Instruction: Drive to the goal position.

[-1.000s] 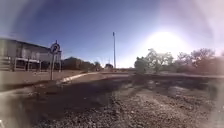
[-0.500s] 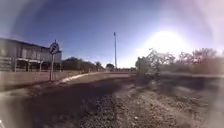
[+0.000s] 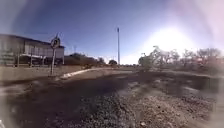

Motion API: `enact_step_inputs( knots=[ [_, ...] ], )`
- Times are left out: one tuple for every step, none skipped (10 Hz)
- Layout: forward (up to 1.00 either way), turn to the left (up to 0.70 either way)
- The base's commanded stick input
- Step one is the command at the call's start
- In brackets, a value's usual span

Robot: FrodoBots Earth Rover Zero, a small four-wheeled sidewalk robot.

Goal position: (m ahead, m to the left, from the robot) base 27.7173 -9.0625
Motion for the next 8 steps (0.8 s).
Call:
enact_step_inputs(
  knots=[
    [0.44,0.01],
    [0.44,0.00],
    [0.44,0.00],
    [0.44,0.00],
    [0.44,0.00],
    [0.44,0.00],
    [0.44,0.00],
    [0.44,0.00]
  ],
)
